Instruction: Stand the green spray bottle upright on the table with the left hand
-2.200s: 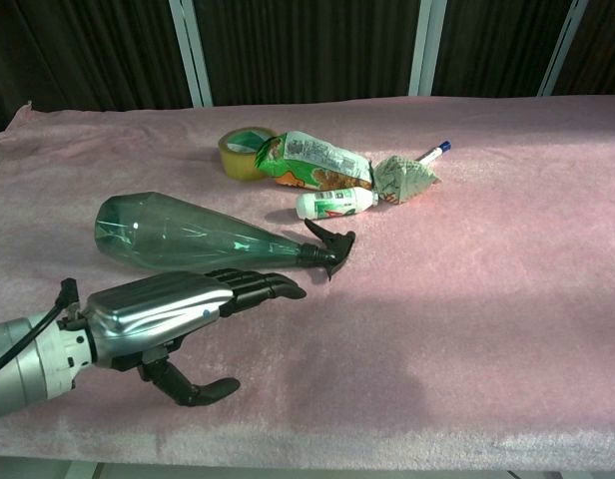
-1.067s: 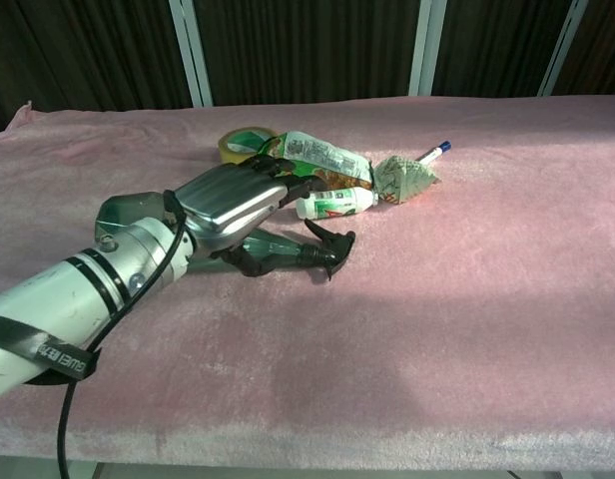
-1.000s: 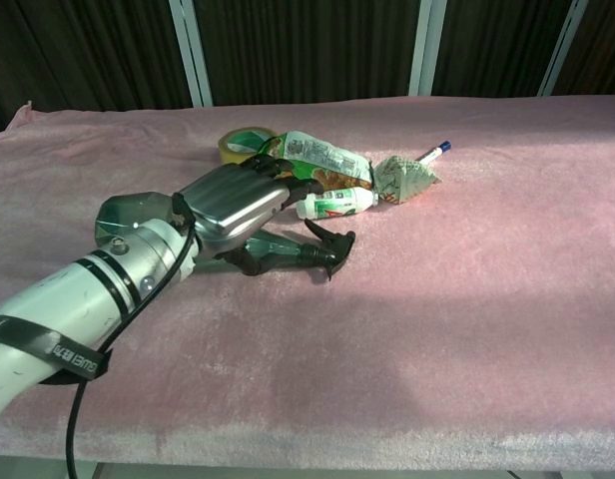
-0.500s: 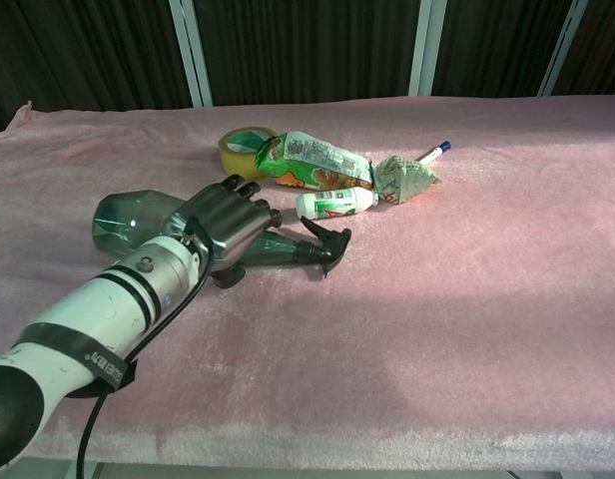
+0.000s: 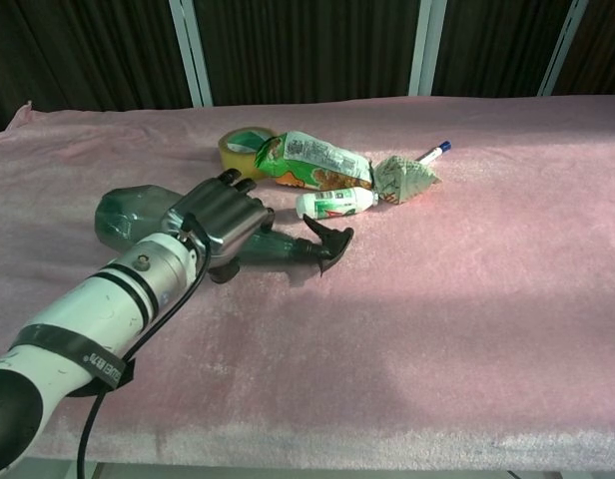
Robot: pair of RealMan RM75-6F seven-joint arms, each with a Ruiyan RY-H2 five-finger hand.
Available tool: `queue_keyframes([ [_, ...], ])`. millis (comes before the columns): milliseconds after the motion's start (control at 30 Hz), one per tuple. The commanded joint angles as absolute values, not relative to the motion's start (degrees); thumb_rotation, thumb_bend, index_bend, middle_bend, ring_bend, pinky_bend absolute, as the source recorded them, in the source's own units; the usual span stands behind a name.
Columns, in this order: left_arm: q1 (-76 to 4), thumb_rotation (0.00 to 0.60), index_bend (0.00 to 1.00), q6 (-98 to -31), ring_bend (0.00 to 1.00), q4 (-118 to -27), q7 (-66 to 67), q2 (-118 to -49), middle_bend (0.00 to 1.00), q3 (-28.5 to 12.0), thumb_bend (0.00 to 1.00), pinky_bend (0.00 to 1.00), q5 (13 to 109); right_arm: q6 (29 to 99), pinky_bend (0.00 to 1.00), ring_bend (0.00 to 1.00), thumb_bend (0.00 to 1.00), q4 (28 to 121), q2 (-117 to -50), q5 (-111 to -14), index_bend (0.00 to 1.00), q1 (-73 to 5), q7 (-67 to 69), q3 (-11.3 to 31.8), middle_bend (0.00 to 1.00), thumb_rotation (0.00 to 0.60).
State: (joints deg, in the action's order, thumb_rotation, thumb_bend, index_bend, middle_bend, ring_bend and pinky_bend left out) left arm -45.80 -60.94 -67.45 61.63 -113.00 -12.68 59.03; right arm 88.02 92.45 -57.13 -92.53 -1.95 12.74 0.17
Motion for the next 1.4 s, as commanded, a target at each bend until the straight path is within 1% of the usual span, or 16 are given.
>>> queue_keyframes([
  [33, -44.25, 0.6, 0.73, -65.19, 0.13, -71.75, 53.83, -110.13, 0.34, -12.1, 0.39, 0.0, 64.63, 87.94, 0.0, 0.0, 0.37, 92.5, -57.25, -92.73, 0.0, -1.96, 12.34, 0.04, 0.0, 0.6],
  [133, -42.79, 0.6, 0.76, -68.07, 0.16, -76.52, 45.86, -106.39, 0.38, -12.22, 0.42, 0.0, 69.21, 87.87, 0.0, 0.0, 0.37, 92.56, -57.44, -92.82, 0.0, -1.95, 11.77, -0.05, 0.0, 0.6],
  [300, -40.52, 0.6, 0.76, -72.64, 0.17, -83.49, 35.62, -99.8, 0.41, -13.08, 0.43, 0.0, 74.92, 87.51, 0.0, 0.0, 0.37, 92.77, -57.83, -92.86, 0.0, -2.04, 10.52, -0.17, 0.0, 0.6],
  [367, -39.18, 0.6, 0.76, -73.18, 0.17, -87.81, 30.45, -96.81, 0.42, -13.93, 0.45, 0.0, 74.89, 87.31, 0.0, 0.0, 0.37, 92.88, -58.0, -92.85, 0.0, -2.14, 9.95, -0.18, 0.0, 0.6],
  [467, -37.4, 0.6, 0.77, -72.83, 0.18, -93.47, 23.02, -93.17, 0.47, -15.14, 0.45, 0.0, 73.52, 86.67, 0.0, 0.0, 0.37, 93.18, -58.42, -92.81, 0.0, -2.42, 8.73, -0.22, 0.0, 0.6],
  [600, -35.97, 0.6, 0.77, -73.09, 0.21, -95.28, 13.88, -92.17, 0.54, -16.48, 0.46, 0.0, 72.83, 85.43, 0.0, 0.0, 0.37, 93.65, -58.93, -93.48, 0.0, -2.96, 7.04, -0.75, 0.0, 0.6],
  [700, -34.99, 0.6, 0.77, -74.48, 0.23, -94.39, 4.59, -93.44, 0.58, -18.41, 0.48, 0.0, 72.76, 84.54, 0.0, 0.0, 0.37, 93.77, -59.0, -93.9, 0.0, -3.33, 6.8, -1.17, 0.0, 0.6],
  [767, -34.52, 0.6, 0.77, -74.59, 0.25, -92.55, -1.2, -94.19, 0.61, -18.95, 0.49, 0.0, 72.91, 83.73, 0.0, 0.0, 0.37, 93.78, -59.13, -93.61, 0.0, -3.62, 6.25, -1.26, 0.0, 0.6],
  [933, -33.23, 0.6, 0.77, -71.42, 0.24, -89.75, -16.46, -94.68, 0.61, -20.18, 0.5, 0.0, 70.55, 82.96, 0.0, 0.0, 0.37, 93.89, -59.43, -93.63, 0.0, -3.98, 5.38, -1.47, 0.0, 0.6],
  [1000, -32.92, 0.6, 0.77, -70.68, 0.23, -87.92, -20.59, -94.97, 0.61, -20.39, 0.5, 0.0, 70.44, 82.98, 0.0, 0.0, 0.37, 93.93, -59.45, -93.66, 0.0, -3.98, 5.28, -1.52, 0.0, 0.6],
  [1167, -32.38, 0.6, 0.77, -71.12, 0.22, -81.01, -27.15, -96.96, 0.6, -18.49, 0.51, 0.0, 73.74, 83.4, 0.0, 0.0, 0.37, 93.95, -59.51, -93.65, 0.0, -3.86, 5.2, -1.51, 0.0, 0.6],
  [1300, -32.21, 0.6, 0.77, -72.41, 0.22, -76.42, -29.96, -98.62, 0.6, -17.04, 0.51, 0.0, 76.5, 83.31, 0.0, 0.0, 0.37, 93.94, -59.57, -93.62, 0.0, -3.91, 5.07, -1.58, 0.0, 0.6],
  [1400, -32.13, 0.6, 0.76, -74.26, 0.21, -72.43, -31.41, -100.21, 0.56, -15.97, 0.53, 0.0, 78.89, 83.34, 0.0, 0.0, 0.37, 93.94, -59.63, -93.61, 0.0, -3.92, 4.95, -1.6, 0.0, 0.6],
])
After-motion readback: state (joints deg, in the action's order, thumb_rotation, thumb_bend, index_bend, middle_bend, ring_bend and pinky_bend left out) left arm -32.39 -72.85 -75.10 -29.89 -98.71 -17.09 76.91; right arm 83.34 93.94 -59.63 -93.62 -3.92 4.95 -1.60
